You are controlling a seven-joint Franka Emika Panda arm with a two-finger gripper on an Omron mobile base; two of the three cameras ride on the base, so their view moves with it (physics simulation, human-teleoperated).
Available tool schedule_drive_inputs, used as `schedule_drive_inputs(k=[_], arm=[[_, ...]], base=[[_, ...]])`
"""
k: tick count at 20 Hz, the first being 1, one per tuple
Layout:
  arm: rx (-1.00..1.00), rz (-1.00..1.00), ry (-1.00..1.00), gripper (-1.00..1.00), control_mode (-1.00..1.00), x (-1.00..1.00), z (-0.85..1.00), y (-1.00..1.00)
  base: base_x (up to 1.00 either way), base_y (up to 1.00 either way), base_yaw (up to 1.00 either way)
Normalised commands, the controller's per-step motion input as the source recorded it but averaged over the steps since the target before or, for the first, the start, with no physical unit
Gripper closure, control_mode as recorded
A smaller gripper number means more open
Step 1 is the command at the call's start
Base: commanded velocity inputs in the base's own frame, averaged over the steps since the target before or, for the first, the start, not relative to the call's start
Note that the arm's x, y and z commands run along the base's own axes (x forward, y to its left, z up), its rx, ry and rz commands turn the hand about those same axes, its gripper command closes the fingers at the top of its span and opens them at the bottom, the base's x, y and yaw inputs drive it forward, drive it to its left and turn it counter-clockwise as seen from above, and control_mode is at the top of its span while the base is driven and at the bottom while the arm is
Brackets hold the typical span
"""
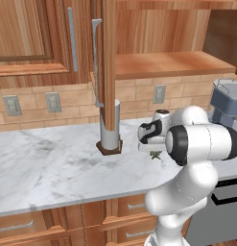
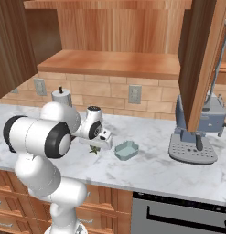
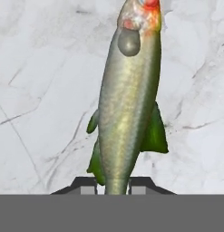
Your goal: Retrieve the tupperware from the cabinet, then place the raw meat into the tupperware to avoid contamination.
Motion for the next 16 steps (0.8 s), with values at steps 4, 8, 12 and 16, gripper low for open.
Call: schedule_drive_inputs(k=[4,8,12,16], arm=[[-0.01,-0.03,-0.01,1.0,-1.0,-0.1,0.51,0.03],[0.0,-0.1,0.0,1.0,-1.0,-0.05,0.53,-0.1],[0.0,-0.17,0.0,1.0,-1.0,-0.02,0.48,-0.28],[0.0,-0.24,0.04,1.0,-1.0,0.0,0.31,-0.44]], base=[[0.0,0.0,0.0],[0.0,0.0,0.0],[0.0,0.0,0.0],[0.0,0.0,0.0]])
